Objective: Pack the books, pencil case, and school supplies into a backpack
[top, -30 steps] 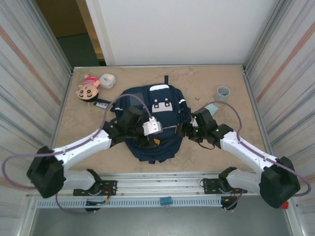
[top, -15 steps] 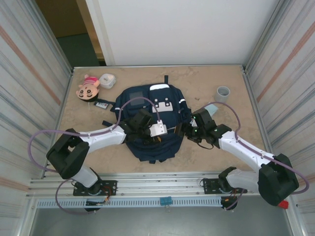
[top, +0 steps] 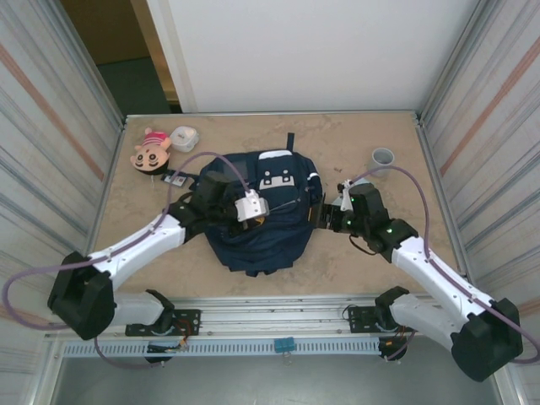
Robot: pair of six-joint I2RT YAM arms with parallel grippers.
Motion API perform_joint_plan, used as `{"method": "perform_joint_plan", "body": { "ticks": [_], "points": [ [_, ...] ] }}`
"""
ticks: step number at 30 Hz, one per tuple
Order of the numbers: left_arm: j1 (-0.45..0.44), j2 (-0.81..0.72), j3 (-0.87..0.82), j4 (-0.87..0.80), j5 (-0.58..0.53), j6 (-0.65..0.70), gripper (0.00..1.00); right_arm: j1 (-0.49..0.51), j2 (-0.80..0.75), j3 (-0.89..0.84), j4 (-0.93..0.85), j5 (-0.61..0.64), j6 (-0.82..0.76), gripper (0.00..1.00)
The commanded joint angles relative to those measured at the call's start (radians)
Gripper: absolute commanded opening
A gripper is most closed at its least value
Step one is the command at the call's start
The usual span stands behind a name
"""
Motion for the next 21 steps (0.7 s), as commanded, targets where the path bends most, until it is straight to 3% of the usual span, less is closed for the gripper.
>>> {"method": "perform_joint_plan", "body": {
  "ticks": [1, 5, 8, 13, 16, 21],
  "points": [
    [0.054, -0.084, 0.043, 0.018, 0.214, 0.051, 0.00, -0.069, 0.019, 0.037, 0.028, -0.091, -0.273, 0.72],
    [0.105, -0.104, 0.065, -0.006, 0.219, 0.065, 0.00, -0.144, 0.152, 0.173, -0.065, -0.209, -0.413, 0.72],
    [0.105, -0.088, 0.095, -0.023, 0.133, 0.061, 0.00, -0.107, 0.194, 0.241, -0.108, -0.249, -0.432, 0.70],
    [0.103, -0.072, 0.137, -0.024, 0.123, 0.034, 0.00, 0.095, 0.109, 0.199, -0.058, -0.068, -0.382, 0.74],
    [0.099, -0.081, 0.170, -0.051, 0.159, 0.083, 0.00, 0.112, 0.076, 0.145, -0.007, -0.027, -0.366, 0.77],
    [0.099, -0.041, 0.287, -0.212, 0.037, 0.228, 0.00, 0.161, 0.044, 0.210, -0.072, -0.024, -0.378, 0.73]
  ]
}}
